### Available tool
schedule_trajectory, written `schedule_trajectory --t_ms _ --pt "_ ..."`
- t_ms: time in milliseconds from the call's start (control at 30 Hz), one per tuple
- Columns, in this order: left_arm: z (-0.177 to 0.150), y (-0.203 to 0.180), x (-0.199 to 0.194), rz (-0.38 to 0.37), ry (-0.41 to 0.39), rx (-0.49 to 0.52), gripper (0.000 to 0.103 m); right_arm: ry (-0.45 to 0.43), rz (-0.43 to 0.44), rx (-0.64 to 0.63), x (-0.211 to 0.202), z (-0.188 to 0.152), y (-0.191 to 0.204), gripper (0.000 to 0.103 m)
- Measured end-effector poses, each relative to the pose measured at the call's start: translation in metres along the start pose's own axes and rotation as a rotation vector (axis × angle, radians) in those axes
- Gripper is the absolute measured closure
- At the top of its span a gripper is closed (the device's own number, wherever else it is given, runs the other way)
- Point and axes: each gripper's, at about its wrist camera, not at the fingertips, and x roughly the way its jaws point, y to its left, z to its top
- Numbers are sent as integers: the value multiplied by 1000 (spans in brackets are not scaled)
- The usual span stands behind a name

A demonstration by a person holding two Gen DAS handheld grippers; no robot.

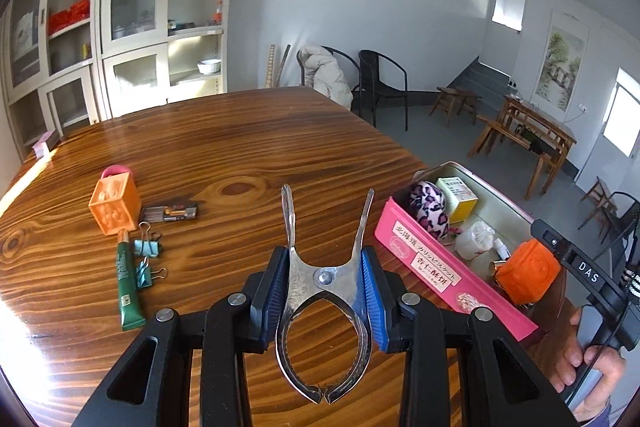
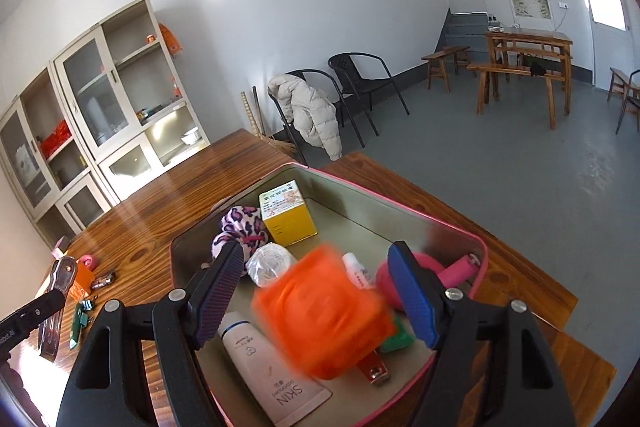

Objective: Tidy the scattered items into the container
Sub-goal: 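Drop the large orange cube into the pink tin with the right tool while the left tool carries the clamp, then lower the silver clamp into the pink tin and open the left tool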

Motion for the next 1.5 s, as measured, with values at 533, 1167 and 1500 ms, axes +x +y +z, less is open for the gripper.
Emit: schedule_trajectory --t_ms 533,1167,1500 --pt "33 -84 50 -125 29 95 65 -186 -133 98 -30 4 -24 23" --pt "-6 -30 76 -13 136 59 56 -191 -72 67 -30 1 -20 23" --pt "-14 -25 76 -44 156 114 49 -147 -77 61 -19 -1 -19 23"
